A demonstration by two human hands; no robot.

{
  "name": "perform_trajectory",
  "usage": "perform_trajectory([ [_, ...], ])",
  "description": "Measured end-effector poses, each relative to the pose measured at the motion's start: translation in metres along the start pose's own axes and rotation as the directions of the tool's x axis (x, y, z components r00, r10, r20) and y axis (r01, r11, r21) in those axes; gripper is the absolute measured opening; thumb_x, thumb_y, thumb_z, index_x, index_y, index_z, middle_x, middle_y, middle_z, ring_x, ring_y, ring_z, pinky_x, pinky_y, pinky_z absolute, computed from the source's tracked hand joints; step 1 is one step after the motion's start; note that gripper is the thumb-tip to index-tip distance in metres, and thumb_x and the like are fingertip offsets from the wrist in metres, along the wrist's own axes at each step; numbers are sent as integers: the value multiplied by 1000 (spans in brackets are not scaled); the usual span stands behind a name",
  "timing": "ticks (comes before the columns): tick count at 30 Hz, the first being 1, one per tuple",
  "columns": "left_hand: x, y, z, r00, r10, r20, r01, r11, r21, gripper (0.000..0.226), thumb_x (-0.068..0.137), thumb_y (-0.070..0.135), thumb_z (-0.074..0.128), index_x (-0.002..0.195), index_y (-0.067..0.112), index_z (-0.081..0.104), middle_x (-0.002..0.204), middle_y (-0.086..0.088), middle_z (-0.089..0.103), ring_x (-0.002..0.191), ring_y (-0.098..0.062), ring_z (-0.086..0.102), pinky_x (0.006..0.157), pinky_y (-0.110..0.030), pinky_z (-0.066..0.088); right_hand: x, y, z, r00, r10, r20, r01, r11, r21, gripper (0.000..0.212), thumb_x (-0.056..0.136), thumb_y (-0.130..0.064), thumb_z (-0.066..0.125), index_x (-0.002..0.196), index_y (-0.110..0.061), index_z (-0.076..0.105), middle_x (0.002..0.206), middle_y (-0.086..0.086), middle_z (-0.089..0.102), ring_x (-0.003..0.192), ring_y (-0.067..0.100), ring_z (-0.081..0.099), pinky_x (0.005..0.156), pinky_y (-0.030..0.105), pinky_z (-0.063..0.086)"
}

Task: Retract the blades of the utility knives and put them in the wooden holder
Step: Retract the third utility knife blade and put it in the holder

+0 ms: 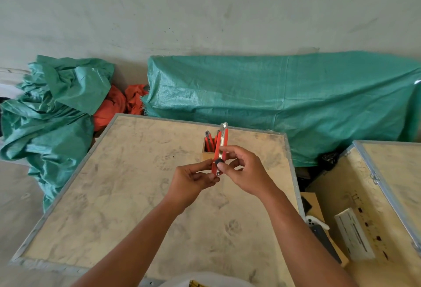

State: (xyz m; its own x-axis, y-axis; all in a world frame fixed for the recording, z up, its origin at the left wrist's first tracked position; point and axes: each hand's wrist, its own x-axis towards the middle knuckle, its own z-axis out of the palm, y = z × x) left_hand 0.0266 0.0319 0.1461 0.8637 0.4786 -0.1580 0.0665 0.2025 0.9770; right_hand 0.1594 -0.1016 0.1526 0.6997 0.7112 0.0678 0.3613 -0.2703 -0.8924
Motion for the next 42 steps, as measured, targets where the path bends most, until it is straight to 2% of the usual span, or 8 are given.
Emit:
perform_trajectory([
  [6, 7, 0, -1, 1000, 18, 16, -18, 1000, 10, 39, 85, -11, 67, 119, 7, 69, 100, -12, 78, 90, -31, 76, 85, -35, 61, 3, -3, 2, 995, -11, -99, 8, 1000, -30, 15, 81, -27, 85, 92, -25, 75, 94, -11, 76, 76, 9, 69, 67, 14, 53],
  [12, 14, -4, 3, 1000, 10, 26, -11, 1000, 27, 39, 85, -7, 68, 119, 11, 70, 101, -10, 79, 90, -31, 76, 86, -38, 60, 4, 3, -7, 999, -14, -37, 12, 999, -29, 24, 84, -26, 82, 107, -31, 77, 105, -14, 75, 82, 8, 70, 74, 22, 58],
  [18, 18, -11, 9, 999, 12, 42, -14, 999, 48, 38, 86, -8, 66, 121, 8, 69, 105, -9, 78, 91, -31, 76, 86, -36, 60, 6, 8, -4, 987, 11, -163, -21, 998, -63, 26, 76, -34, 88, 85, -18, 70, 86, -8, 74, 75, 9, 70, 61, 18, 57],
  [23, 27, -19, 8, 999, -22, 26, 20, 998, 67, 40, 83, -8, 70, 118, 11, 71, 104, -9, 78, 91, -34, 75, 88, -38, 59, 18, 18, -12, 993, 56, -109, -52, 998, 39, 11, 90, -29, 76, 100, -23, 75, 100, -12, 77, 90, 5, 74, 83, 28, 62],
  [29, 56, -22, 6, 1000, -31, 5, 30, 988, 150, 44, 83, -11, 69, 116, 18, 72, 107, -8, 77, 90, -32, 75, 85, -42, 61, 56, 37, -21, 985, 86, -150, -81, 996, 39, 30, 88, -9, 77, 115, -22, 75, 108, -4, 76, 99, 13, 73, 88, 44, 63],
  [34, 98, -20, 3, 999, -47, -25, 52, 973, 223, 43, 85, -9, 68, 120, 16, 69, 103, -1, 78, 94, -26, 75, 86, -42, 61, 93, 42, -27, 985, 65, -162, -61, 998, 29, 35, 85, -7, 79, 117, -21, 74, 105, -3, 77, 96, 11, 73, 88, 36, 62],
  [39, 151, -25, -6, 996, -38, -83, 63, 941, 331, 43, 86, -3, 69, 109, 34, 73, 90, 9, 78, 90, -13, 70, 93, -46, 57, 141, 60, -20, 972, 31, -235, -34, 999, -9, 34, 84, -5, 79, 112, -23, 76, 101, -5, 76, 89, 4, 72, 82, 27, 62],
  [42, 178, -39, -17, 986, -22, -163, 97, 879, 468, 47, 86, 2, 70, 126, 25, 66, 123, 1, 70, 116, -11, 60, 108, -38, 45, 163, 76, -3, 957, 1, -289, -24, 997, -78, 33, 83, -3, 79, 111, -20, 77, 102, -4, 77, 80, -5, 69, 77, 18, 58],
])
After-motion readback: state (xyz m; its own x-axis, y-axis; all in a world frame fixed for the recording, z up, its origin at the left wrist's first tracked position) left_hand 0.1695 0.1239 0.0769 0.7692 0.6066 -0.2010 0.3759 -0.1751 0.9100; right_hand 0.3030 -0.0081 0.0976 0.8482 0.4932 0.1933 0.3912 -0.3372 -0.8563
